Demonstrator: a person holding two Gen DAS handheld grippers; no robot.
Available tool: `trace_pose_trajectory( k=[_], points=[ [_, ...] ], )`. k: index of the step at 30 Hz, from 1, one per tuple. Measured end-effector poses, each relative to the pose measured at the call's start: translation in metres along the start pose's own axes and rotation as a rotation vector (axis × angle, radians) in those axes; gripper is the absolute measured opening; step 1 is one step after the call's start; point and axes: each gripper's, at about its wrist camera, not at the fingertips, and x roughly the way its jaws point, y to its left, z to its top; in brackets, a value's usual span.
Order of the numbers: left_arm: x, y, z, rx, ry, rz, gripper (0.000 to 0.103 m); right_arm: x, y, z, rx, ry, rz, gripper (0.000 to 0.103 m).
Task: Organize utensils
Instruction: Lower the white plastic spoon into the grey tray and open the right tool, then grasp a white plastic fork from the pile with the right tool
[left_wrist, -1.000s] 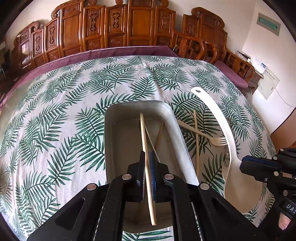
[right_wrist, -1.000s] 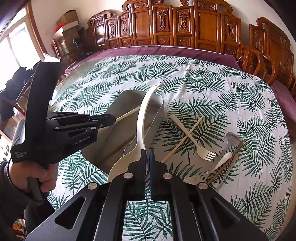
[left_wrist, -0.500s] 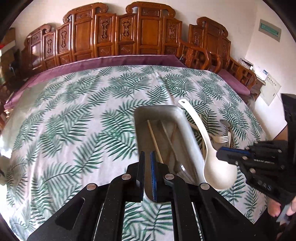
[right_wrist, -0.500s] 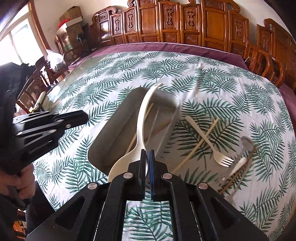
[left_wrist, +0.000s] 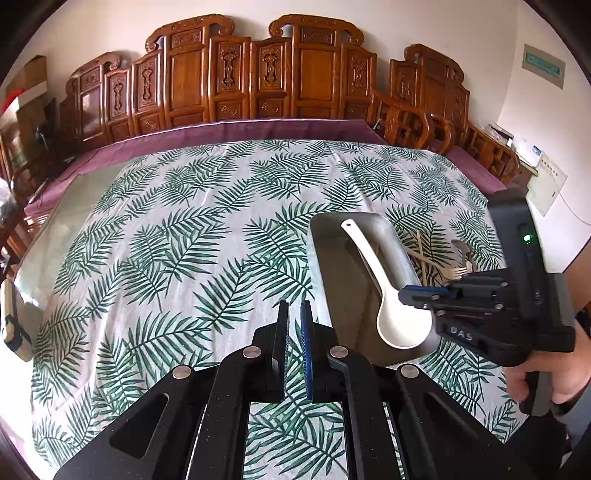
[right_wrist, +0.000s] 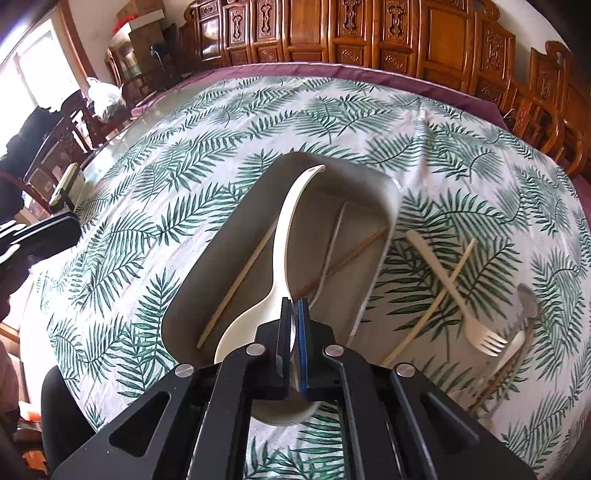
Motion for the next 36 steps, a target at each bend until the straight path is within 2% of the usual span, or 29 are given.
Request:
trace_pose_trajectory(
  k=[10,18,20,21,26,28,30,32,36],
  points=[
    [-0.003,0.004,-0.005,0.001,0.000,0.002,0.005,0.009,0.015,-0.003,-0.037,0.019,-0.006,0.005],
    [-0.004,-0.006,-0.006,0.012,0.003,-0.013,0.006,-0.014,0.011,-0.013,-0.043,-0.045,-0.008,0.008],
    [-0.004,-0.011,-0.005,0.018,0.003,-0.018,0.013,-0.028,0.002,-0.017,-0.031,-0.075,-0.005,0.008],
    [-0.005,-0.013,-0.005,0.022,0.000,-0.020,0.023,-0.036,-0.005,-0.021,-0.023,-0.088,-0.005,0.008],
    [-0.003,-0.032,-0.004,0.048,-0.001,-0.040,0.028,-0.067,-0.050,-0.035,-0.003,-0.127,-0.069,0.008],
    [-0.002,-0.039,-0.003,0.053,-0.003,-0.051,0.037,-0.071,-0.066,-0.038,0.000,-0.126,-0.090,0.008],
    [0.001,-0.047,-0.001,0.061,-0.002,-0.063,0.042,-0.072,-0.086,-0.039,0.003,-0.114,-0.123,0.010],
    [0.003,-0.054,0.000,0.066,-0.001,-0.070,0.052,-0.068,-0.101,-0.040,0.010,-0.104,-0.130,0.019],
    [0.009,-0.063,0.001,0.073,0.003,-0.079,0.060,-0.052,-0.122,-0.034,-0.002,-0.078,-0.141,0.021]
  ],
)
